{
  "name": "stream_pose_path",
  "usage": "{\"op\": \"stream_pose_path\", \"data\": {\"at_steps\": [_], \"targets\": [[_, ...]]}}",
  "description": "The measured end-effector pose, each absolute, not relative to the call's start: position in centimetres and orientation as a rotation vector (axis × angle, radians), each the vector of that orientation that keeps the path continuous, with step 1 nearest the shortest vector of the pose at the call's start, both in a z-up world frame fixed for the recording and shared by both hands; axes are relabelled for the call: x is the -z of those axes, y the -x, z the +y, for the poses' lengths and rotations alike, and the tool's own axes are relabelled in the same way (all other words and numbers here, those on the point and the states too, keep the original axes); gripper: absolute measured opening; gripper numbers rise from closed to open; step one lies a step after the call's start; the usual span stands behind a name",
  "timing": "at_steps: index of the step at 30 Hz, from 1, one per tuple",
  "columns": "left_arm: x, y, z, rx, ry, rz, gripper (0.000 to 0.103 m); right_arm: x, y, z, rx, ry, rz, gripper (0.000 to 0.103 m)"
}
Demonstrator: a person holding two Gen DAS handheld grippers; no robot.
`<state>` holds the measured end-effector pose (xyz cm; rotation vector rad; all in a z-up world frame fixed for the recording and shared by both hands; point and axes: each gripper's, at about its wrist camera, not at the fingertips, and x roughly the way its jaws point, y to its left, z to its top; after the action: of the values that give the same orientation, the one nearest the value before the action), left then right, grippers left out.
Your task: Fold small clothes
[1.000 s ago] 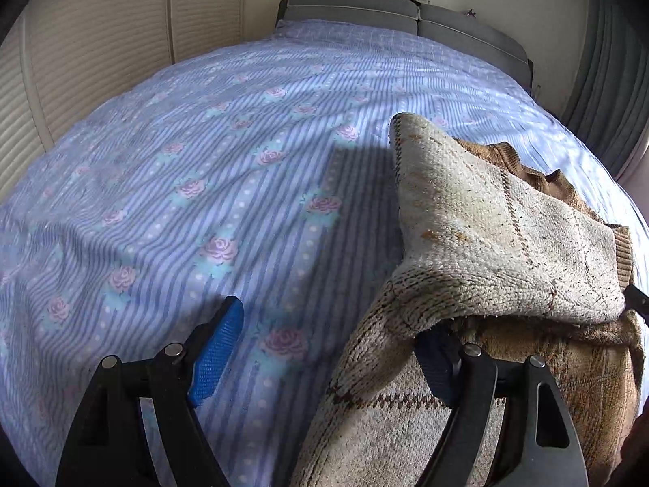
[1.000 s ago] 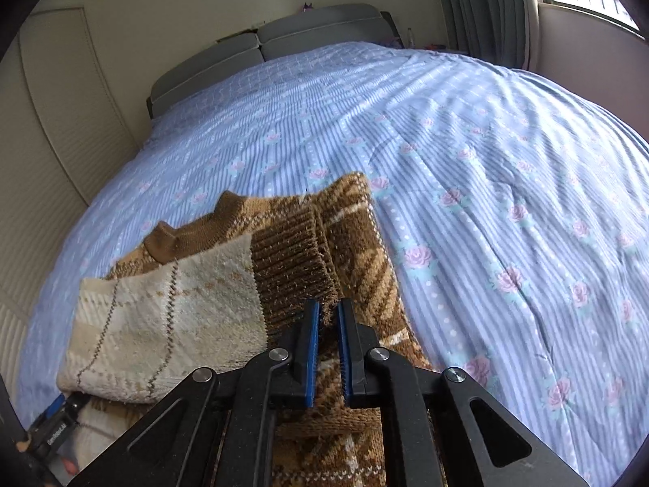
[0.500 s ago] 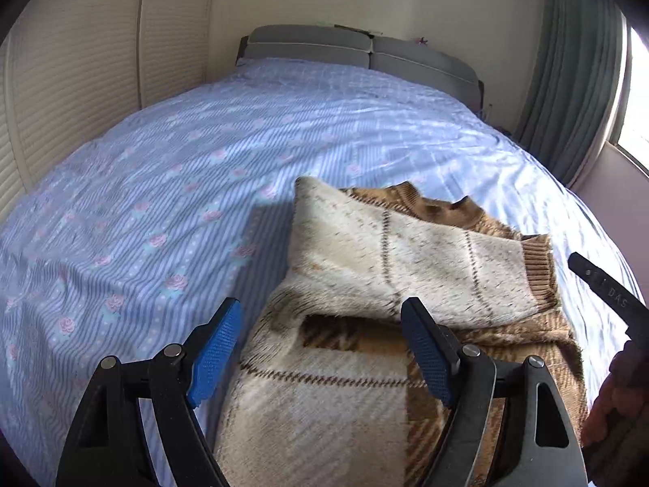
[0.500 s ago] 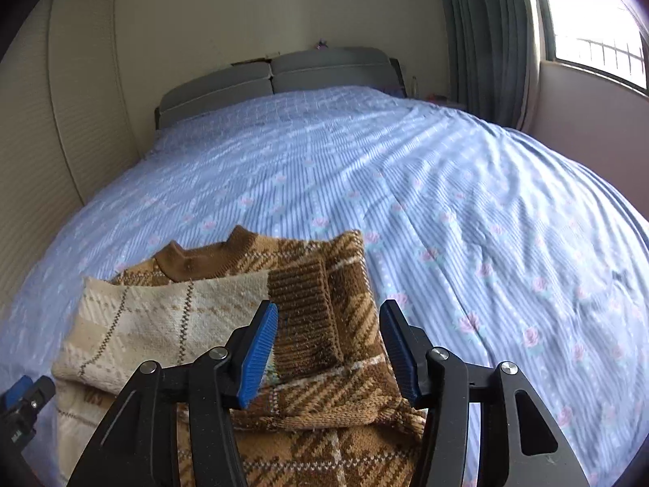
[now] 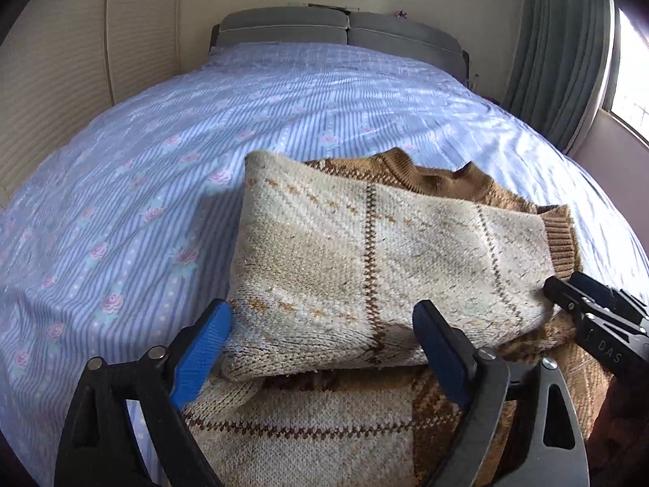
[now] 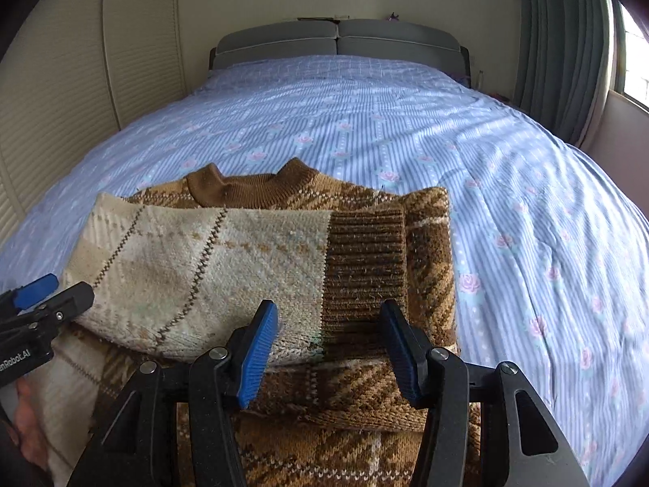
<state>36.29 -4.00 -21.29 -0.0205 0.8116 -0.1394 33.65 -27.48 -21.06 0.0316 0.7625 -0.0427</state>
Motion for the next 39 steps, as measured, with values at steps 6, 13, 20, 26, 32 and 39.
{"op": "stream_pose_path", "data": {"at_steps": [6,13,20,26,32,39], "targets": [[23.4,-37.0,-2.2,0.125,0.11,0.866,0.103,22.0,-33.8,-26.7,0.05,0.03,0.772,0.057],[20.1,-34.8,-1.5,0.124,0.113,0.845,0.103,19.3,-32.0,-26.8,0.101,0.013,0.733,0.059],[16.1,-28.0,0.2,0.107,0.061,0.811,0.103,15.4,-22.8,-27.8,0.173,-0.041,0.646,0.07],[15.8,-20.9,1.0,0.106,0.041,0.826,0.102,15.6,-14.1,-29.1,0.237,-0.145,0.717,0.071],[17.1,-14.4,2.4,0.063,0.048,0.846,0.096,16.4,-8.0,-29.3,0.248,-0.13,0.782,0.071],[18.5,-10.3,3.8,0.019,0.081,0.838,0.086,17.9,-3.7,-29.7,0.299,-0.161,0.797,0.071]]}}
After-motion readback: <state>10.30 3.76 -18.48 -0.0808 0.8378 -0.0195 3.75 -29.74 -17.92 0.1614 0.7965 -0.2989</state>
